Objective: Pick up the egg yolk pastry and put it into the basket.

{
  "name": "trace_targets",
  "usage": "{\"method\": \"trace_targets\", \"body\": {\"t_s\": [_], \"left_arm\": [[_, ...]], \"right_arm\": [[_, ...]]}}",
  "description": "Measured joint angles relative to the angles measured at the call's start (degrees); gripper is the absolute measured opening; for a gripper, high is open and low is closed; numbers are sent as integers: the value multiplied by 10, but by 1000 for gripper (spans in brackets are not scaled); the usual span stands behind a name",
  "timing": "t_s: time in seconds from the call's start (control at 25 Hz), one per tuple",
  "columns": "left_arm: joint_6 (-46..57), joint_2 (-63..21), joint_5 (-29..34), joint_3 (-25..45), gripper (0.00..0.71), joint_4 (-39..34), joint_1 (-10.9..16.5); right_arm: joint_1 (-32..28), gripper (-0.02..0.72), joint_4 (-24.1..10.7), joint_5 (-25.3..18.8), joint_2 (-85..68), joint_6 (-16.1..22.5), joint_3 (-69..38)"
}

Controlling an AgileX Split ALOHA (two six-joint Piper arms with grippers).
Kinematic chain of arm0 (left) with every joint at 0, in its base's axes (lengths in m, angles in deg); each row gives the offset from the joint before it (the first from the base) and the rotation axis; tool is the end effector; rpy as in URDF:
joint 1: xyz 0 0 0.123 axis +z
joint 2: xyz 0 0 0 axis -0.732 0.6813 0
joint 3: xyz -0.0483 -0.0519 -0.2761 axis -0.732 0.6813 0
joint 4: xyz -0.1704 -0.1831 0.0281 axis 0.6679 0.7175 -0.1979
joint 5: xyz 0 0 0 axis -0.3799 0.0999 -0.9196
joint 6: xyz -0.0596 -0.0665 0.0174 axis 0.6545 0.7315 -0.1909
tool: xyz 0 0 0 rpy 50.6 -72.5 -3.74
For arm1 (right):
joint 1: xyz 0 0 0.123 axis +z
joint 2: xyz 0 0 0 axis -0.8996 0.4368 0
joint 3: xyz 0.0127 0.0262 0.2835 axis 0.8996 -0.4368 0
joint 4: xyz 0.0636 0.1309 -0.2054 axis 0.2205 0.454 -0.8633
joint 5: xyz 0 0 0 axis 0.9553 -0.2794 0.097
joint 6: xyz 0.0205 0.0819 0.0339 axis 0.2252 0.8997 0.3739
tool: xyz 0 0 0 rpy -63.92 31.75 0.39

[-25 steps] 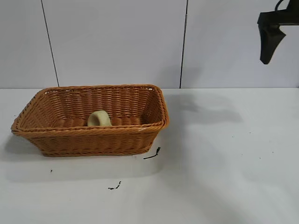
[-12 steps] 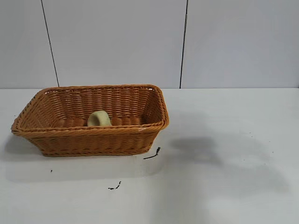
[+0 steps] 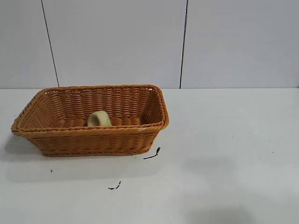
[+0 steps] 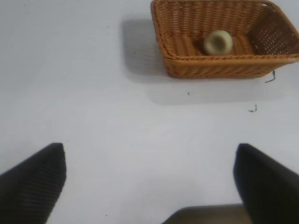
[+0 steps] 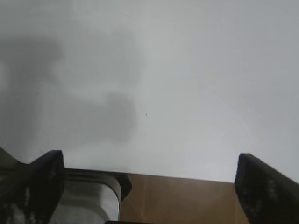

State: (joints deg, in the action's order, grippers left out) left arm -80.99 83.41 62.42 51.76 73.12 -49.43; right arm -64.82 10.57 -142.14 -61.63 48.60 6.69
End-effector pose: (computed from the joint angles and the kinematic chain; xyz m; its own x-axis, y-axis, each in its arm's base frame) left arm -0.0051 -0.0045 0.2757 -0.4705 -0.0477 -0.8811 0.0555 0.9950 -0.0835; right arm 0.0658 -0.0015 0.2716 -0.7804 -0.0092 -0.6252 0.0025 0.9998 -0.0179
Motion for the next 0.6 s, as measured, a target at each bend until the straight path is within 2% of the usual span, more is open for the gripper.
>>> {"method": "trace_targets", "body": {"t_s": [0.08, 0.32, 0.6], "left_arm": [[0, 0, 0, 0, 695, 0, 0], [0, 0, 0, 0, 695, 0, 0], [0, 0, 0, 0, 695, 0, 0]], "right_arm": [[0, 689, 5, 16, -60, 0, -8], [0, 689, 9, 13, -198, 0, -16], [0, 689, 12, 13, -267, 0, -16]]}}
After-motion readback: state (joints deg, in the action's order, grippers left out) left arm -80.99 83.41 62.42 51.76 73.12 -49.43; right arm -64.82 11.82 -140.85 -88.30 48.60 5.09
